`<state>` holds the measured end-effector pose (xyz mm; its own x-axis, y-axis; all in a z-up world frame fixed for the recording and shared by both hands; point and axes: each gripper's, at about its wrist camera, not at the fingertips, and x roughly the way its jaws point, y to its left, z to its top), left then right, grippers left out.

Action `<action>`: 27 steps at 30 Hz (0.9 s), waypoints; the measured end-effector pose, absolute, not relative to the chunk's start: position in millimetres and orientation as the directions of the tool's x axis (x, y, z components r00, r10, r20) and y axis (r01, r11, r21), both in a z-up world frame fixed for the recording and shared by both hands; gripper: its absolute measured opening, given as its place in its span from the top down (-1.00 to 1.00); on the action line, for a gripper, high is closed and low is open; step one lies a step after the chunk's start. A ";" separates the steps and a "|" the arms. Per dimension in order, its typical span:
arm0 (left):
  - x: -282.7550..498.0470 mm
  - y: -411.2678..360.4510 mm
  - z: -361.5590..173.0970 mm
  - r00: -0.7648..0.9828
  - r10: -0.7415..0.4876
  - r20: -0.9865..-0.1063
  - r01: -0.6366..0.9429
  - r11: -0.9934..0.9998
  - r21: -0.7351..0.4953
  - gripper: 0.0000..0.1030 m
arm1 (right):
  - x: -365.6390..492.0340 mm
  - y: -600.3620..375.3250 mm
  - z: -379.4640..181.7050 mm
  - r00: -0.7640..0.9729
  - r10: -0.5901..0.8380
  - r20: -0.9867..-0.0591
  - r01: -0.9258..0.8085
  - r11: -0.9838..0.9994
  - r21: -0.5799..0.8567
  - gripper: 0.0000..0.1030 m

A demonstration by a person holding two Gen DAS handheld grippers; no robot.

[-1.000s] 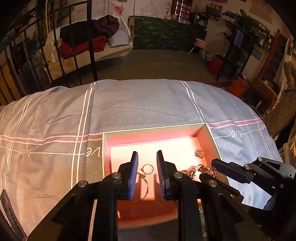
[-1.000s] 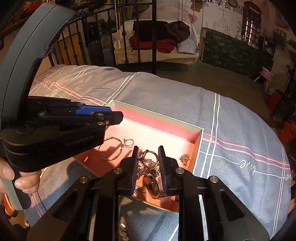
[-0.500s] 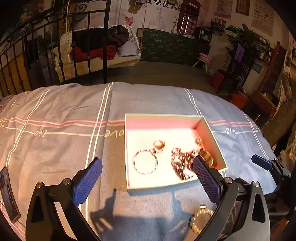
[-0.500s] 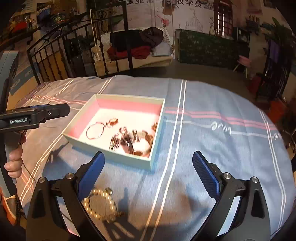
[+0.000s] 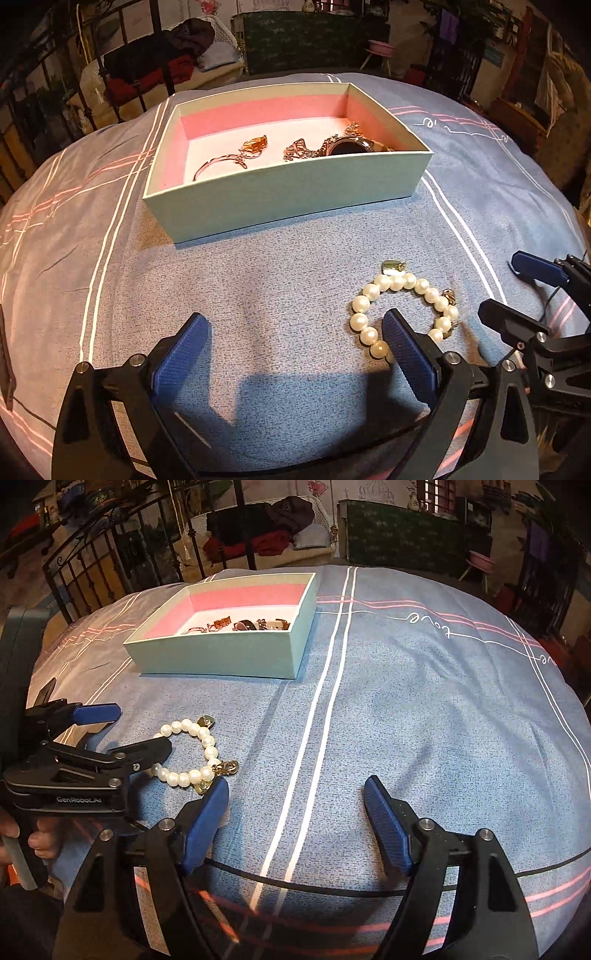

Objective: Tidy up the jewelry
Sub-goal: 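Move both tools back to the pearl bracelet on the bed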

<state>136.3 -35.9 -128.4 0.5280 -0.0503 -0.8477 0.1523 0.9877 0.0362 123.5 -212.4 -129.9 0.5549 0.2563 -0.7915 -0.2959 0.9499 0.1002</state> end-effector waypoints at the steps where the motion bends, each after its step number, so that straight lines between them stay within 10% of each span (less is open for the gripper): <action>1: 136.2 -33.3 -129.2 0.536 -0.016 -0.844 0.132 0.989 0.065 -0.82 | 123.8 -207.5 -129.0 0.552 0.261 -0.792 -0.312 0.945 0.094 -0.52; 27: 121.2 -33.6 -123.9 0.497 -0.182 -0.848 0.236 0.969 -0.070 -0.67 | 113.3 -174.7 -134.7 0.494 0.262 -0.829 -0.423 0.905 0.034 -0.65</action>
<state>121.2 -33.6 -123.9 0.4969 -0.1823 -0.8485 0.2358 0.9693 -0.0701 113.3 -174.7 -134.7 0.4936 0.2621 -0.8293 -0.4233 0.9053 0.0341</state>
